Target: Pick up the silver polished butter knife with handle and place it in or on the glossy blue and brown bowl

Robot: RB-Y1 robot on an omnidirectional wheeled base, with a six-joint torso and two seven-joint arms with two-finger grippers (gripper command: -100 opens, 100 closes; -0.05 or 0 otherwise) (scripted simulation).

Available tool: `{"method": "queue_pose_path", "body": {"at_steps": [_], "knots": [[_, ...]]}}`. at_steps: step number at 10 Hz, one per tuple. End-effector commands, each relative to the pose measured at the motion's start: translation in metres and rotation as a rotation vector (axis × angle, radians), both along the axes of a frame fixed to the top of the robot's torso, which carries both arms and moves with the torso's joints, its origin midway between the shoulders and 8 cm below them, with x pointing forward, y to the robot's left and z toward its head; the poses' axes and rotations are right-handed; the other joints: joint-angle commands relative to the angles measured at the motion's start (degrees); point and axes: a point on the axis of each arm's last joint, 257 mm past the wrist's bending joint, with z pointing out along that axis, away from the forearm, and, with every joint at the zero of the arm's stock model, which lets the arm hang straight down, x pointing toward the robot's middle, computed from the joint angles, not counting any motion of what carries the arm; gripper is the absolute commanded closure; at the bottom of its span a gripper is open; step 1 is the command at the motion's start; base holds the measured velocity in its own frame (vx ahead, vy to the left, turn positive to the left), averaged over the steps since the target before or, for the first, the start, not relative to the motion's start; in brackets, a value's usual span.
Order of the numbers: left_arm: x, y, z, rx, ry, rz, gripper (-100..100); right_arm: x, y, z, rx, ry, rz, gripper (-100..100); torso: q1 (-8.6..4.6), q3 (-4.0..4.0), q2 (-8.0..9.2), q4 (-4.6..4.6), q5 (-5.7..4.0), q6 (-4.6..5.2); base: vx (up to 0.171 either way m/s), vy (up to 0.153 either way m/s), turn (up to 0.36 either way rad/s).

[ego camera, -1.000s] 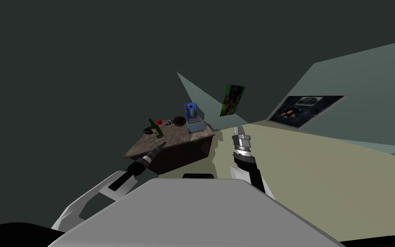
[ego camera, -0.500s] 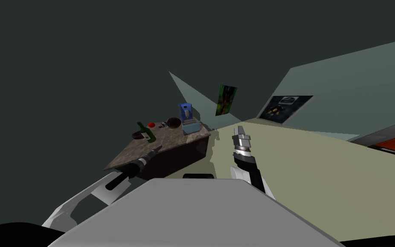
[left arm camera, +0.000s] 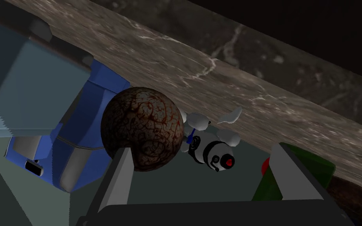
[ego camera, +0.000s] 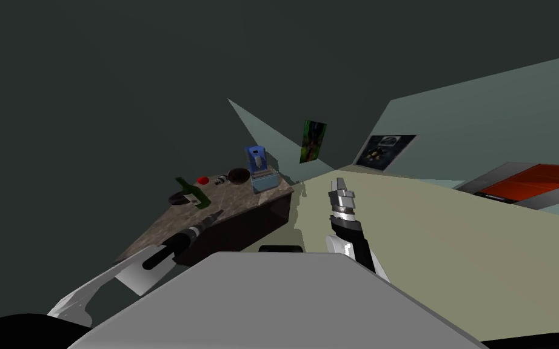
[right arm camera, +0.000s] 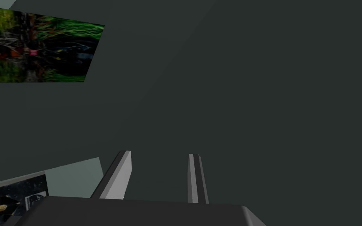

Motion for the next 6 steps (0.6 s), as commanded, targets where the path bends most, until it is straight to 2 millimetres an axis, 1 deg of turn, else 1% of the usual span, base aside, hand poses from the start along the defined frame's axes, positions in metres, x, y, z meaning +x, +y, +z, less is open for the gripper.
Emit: {"method": "queue_pose_path", "body": {"at_steps": [1, 2, 3, 5, 6], "knots": [[-0.008, 0.032, -0.009, 0.066, 0.060, 0.043, -100, 0.000, 0.000, 0.000, 0.000, 0.000, 0.000, 0, 0.00, 0.00, 0.00, 0.00, 0.00, 0.00, 0.073, -0.013, -0.341], [-0.008, 0.033, -0.009, 0.066, 0.062, 0.044, -100, 0.000, 0.000, 0.000, 0.000, 0.000, 0.000, 0, 0.00, -0.05, -0.09, -0.02, 0.01, 0.04, 0.061, 0.000, -0.095], [-0.018, 0.053, -0.015, 0.107, 0.101, 0.073, -100, 0.000, 0.000, 0.000, 0.000, 0.000, 0.000, 0, 0.01, -0.04, -0.06, -0.02, 0.00, -0.04, 0.070, 0.005, -0.142], [-0.037, 0.092, -0.023, 0.184, 0.176, 0.129, -100, 0.000, 0.000, 0.000, 0.000, 0.000, 0.000, 0, 0.02, -0.07, -0.12, -0.03, 0.01, 0.02, 0.087, 0.002, -0.308], [-0.047, 0.110, -0.026, 0.219, 0.212, 0.157, -100, 0.000, 0.000, 0.000, 0.000, 0.000, 0.000, 0, 0.03, -0.10, -0.16, -0.04, 0.01, 0.01, 0.102, 0.030, -0.234]]}}
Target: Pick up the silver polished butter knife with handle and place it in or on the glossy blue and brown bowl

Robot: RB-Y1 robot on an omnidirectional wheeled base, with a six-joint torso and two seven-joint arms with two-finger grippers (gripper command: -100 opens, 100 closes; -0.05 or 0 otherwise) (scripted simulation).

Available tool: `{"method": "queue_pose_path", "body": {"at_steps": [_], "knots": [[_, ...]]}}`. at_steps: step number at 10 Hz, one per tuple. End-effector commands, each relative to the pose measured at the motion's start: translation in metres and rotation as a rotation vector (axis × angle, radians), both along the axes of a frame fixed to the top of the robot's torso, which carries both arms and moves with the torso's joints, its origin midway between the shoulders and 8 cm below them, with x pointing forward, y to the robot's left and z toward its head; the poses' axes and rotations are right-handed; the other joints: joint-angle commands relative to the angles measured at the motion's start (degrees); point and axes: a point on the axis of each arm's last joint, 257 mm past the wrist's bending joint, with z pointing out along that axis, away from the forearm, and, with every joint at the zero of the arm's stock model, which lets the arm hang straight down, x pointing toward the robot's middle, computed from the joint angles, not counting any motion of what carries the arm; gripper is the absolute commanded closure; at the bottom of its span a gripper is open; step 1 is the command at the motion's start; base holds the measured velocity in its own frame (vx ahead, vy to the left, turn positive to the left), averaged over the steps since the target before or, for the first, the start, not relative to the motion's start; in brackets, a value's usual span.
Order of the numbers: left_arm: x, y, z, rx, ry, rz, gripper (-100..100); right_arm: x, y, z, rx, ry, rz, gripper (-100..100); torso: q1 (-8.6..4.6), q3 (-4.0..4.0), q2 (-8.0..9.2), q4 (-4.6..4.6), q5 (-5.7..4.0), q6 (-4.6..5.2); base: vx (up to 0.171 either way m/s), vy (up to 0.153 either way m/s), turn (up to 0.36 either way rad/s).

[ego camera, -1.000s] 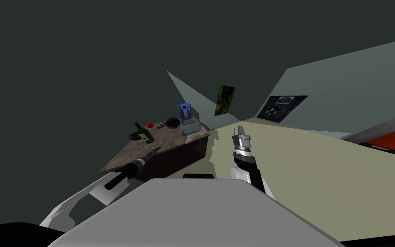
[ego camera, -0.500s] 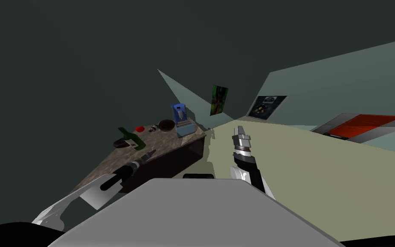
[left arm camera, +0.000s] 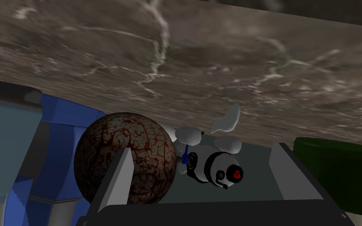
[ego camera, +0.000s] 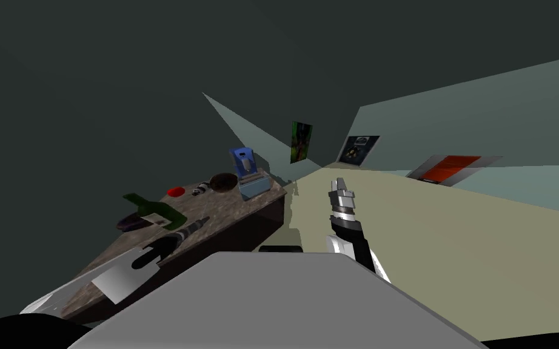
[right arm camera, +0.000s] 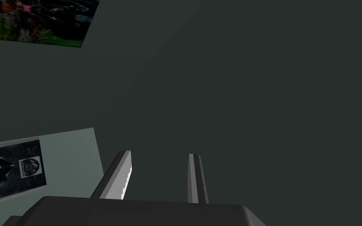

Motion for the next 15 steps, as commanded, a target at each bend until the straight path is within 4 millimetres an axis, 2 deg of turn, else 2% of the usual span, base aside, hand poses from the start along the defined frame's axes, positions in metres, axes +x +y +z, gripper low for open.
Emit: {"method": "queue_pose_path", "body": {"at_steps": [1, 3, 7, 8, 9, 10, 11, 12, 15], "knots": [[-0.006, 0.016, -0.006, 0.025, 0.025, 0.021, -100, 0.000, 0.000, 0.000, 0.000, 0.000, 0.000, 0, 0.00, 0.00, 0.00, 0.00, 0.00, 0.00, 0.068, 0.026, -0.067], [-0.025, 0.048, -0.009, 0.088, 0.088, 0.071, -100, 0.000, 0.000, 0.000, 0.000, 0.000, 0.000, 0, -0.09, 0.08, 0.14, 0.03, -0.01, -0.01, 0.055, -0.001, -0.195], [-0.061, 0.099, -0.008, 0.192, 0.193, 0.153, -100, 0.000, 0.000, 0.000, 0.000, 0.000, 0.000, 0, -0.09, 0.07, 0.14, 0.03, 0.00, -0.02, 0.065, 0.016, -0.191], [-0.065, 0.106, -0.007, 0.206, 0.207, 0.163, -100, 0.000, 0.000, 0.000, 0.000, 0.000, 0.000, 0, -0.08, 0.07, 0.13, 0.03, -0.02, -0.01, 0.056, 0.015, -0.138], [-0.062, 0.100, -0.006, 0.194, 0.195, 0.154, -100, 0.000, 0.000, 0.000, 0.000, 0.000, 0.000, 0, -0.10, 0.09, 0.16, 0.03, 0.00, -0.04, 0.022, 0.006, -0.016], [-0.063, 0.102, -0.006, 0.197, 0.197, 0.156, 0, 0.000, 0.000, 0.000, 0.000, 0.000, 0.000, 0, -0.13, 0.14, 0.26, 0.05, -0.01, -0.06, 0.000, 0.000, 0.000], [-0.070, 0.110, -0.007, 0.197, 0.194, 0.172, -100, 0.000, 0.000, 0.000, 0.000, 0.000, 0.000, 0, -0.16, 0.19, 0.34, 0.07, -0.02, -0.06, 0.002, -0.014, -0.094], [-0.076, 0.119, -0.009, 0.214, 0.202, 0.171, -100, 0.000, 0.000, 0.000, 0.000, 0.000, 0.000, 0, -0.20, 0.21, 0.37, 0.08, -0.03, -0.04, 0.001, -0.025, -0.132], [-0.083, 0.127, -0.010, 0.198, 0.189, 0.200, -100, 0.000, 0.000, 0.000, 0.000, 0.000, 0.000, 0, -0.26, 0.23, 0.41, 0.09, -0.04, -0.05, -0.002, -0.022, -0.053]]}}
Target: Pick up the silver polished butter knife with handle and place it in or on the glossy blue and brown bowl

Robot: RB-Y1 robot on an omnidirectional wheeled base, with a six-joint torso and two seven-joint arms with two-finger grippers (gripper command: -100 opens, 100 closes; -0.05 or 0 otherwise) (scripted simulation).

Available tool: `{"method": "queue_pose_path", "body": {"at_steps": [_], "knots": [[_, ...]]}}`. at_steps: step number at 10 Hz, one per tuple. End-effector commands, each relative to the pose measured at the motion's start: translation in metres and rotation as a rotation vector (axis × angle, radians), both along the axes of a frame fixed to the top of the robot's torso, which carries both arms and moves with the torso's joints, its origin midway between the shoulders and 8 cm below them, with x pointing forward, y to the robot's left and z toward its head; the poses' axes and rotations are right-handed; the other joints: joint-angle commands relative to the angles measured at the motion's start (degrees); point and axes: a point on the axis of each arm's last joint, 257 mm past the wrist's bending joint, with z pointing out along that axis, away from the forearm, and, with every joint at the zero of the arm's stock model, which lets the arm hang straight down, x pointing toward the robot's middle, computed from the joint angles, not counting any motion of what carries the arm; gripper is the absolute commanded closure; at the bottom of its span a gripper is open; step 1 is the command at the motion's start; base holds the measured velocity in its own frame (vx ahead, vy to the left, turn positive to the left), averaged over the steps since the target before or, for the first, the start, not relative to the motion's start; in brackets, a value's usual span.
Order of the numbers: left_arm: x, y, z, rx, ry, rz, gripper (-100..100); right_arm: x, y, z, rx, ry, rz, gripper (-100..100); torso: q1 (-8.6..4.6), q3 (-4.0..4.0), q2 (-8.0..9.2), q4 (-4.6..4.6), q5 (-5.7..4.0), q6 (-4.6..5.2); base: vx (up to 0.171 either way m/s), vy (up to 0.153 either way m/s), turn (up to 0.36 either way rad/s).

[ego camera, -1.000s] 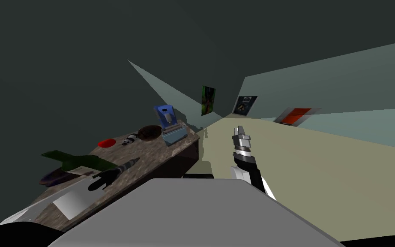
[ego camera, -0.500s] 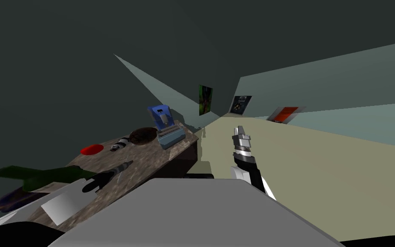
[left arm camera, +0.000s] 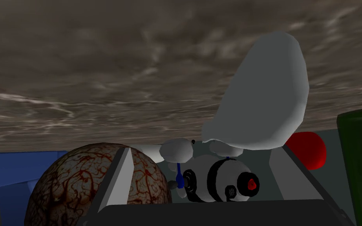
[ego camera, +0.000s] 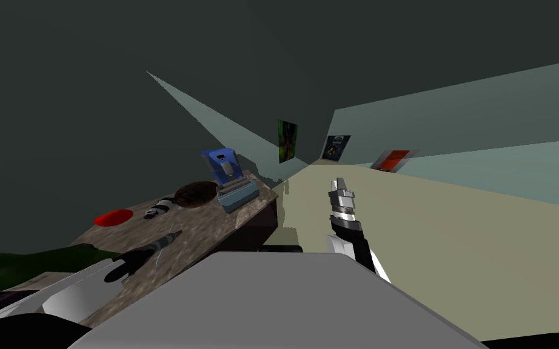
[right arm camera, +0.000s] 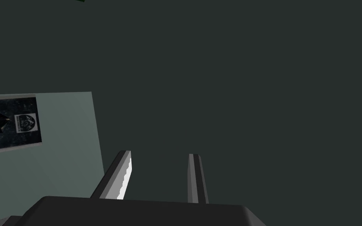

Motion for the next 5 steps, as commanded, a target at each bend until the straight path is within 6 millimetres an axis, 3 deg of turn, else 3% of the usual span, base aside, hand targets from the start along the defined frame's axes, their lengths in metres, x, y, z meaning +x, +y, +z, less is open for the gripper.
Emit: {"method": "queue_pose_path", "body": {"at_steps": [1, 5], "knots": [[-0.008, 0.009, -0.001, 0.005, 0.002, 0.010, -100, 0.000, 0.000, 0.000, 0.000, 0.000, 0.000, 0, 0.00, 0.00, 0.00, 0.00, 0.00, 0.00, 0.001, -0.017, -0.078], [-0.023, 0.024, -0.004, 0.003, 0.000, 0.036, -100, 0.000, 0.000, 0.000, 0.000, 0.000, 0.000, 0, 0.02, 0.00, 0.00, 0.00, 0.00, -0.01, 0.000, -0.016, -0.069]]}}
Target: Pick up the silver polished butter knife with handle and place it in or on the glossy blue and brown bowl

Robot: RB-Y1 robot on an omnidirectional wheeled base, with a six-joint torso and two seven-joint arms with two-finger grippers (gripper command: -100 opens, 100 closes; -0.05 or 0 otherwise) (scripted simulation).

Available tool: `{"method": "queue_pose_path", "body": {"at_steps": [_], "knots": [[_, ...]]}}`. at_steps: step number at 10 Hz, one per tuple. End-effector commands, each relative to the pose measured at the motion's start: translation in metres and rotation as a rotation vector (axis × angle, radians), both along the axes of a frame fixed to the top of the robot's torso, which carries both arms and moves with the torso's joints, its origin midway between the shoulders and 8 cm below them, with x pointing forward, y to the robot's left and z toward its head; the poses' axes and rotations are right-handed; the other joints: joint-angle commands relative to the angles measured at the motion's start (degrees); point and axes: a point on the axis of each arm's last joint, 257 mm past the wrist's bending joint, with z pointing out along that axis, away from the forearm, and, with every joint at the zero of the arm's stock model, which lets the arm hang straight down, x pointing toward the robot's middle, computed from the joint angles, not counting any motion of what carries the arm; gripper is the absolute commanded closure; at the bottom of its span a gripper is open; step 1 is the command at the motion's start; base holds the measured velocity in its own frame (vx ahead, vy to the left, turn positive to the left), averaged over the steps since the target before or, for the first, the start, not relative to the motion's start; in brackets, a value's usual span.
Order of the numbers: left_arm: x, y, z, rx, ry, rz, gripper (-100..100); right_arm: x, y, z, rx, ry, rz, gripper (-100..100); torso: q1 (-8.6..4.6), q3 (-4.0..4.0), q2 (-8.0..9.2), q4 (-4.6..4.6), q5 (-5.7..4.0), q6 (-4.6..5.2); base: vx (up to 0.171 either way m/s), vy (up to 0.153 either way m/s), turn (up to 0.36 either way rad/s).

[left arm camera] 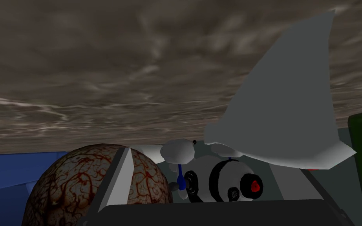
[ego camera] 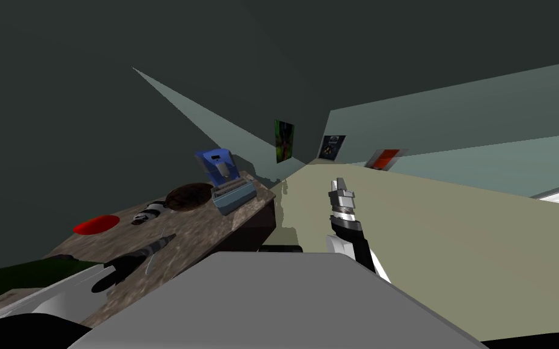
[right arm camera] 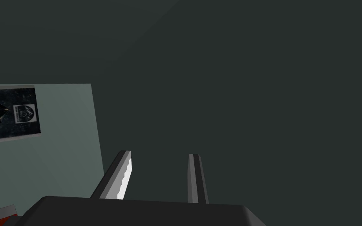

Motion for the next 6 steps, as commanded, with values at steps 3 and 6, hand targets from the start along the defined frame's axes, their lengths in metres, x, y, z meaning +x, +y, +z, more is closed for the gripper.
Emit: {"method": "queue_pose_path", "body": {"at_steps": [3, 6], "knots": [[-0.013, 0.010, -0.003, -0.008, -0.005, 0.024, -100, 0.000, 0.000, 0.000, 0.000, 0.000, 0.000, 0, -0.01, 0.00, 0.00, 0.00, 0.00, 0.00, 0.001, -0.016, -0.056], [-0.030, 0.024, -0.005, -0.006, 0.008, 0.039, -100, 0.000, 0.000, 0.000, 0.000, 0.000, 0.000, 0, 0.00, 0.00, 0.00, 0.00, 0.00, -0.03, 0.003, -0.018, -0.066]]}}
